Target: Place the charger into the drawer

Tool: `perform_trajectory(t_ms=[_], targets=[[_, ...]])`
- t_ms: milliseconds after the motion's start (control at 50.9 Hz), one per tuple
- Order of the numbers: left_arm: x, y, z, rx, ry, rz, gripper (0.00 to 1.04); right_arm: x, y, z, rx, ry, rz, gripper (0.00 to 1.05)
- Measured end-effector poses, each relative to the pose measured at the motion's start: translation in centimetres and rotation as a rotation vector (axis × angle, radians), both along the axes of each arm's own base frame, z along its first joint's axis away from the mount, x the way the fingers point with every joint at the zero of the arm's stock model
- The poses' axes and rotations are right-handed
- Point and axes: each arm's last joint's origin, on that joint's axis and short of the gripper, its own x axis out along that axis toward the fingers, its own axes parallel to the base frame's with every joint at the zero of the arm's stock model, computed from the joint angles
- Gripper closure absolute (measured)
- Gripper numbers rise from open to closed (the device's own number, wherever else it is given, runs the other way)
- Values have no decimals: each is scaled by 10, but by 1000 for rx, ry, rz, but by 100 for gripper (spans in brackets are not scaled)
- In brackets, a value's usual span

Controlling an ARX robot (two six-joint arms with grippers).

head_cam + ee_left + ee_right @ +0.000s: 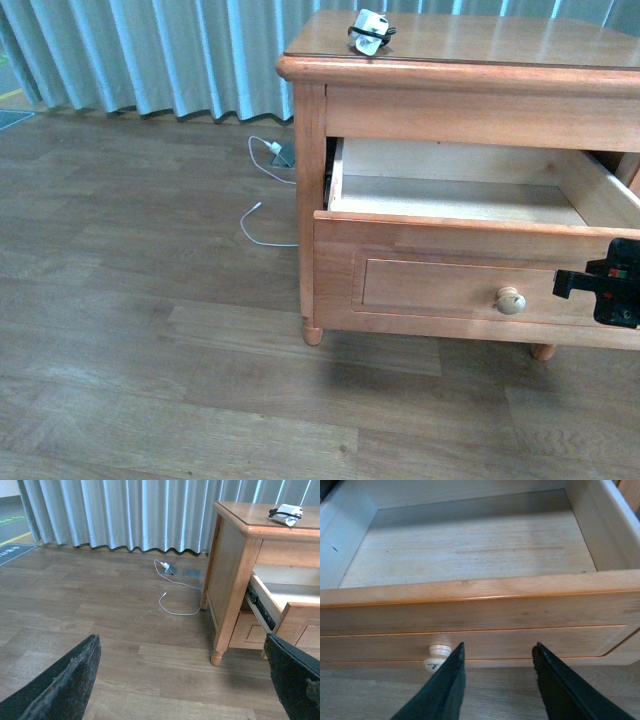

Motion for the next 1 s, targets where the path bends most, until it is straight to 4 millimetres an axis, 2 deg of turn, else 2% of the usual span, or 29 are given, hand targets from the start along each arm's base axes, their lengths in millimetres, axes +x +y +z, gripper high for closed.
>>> perform_trajectory(t_ms=[216,354,511,648,825,1002], targets=[[0,0,0,0,0,0,6,-20,-13,35,29,-39,-11,29],[0,0,0,0,0,0,6,-37,-23,68,59,-92,-7,7],[0,0,0,0,0,0,6,-66,-31,100,77,-170,33,8],[0,0,0,0,0,0,6,-95,-36,116,76,-212,69,8],[0,0,0,0,0,0,6,-128,-44,123,76,-247,81,8],[0,0,0,0,0,0,6,-160,-52,118,70,-261,72,8]])
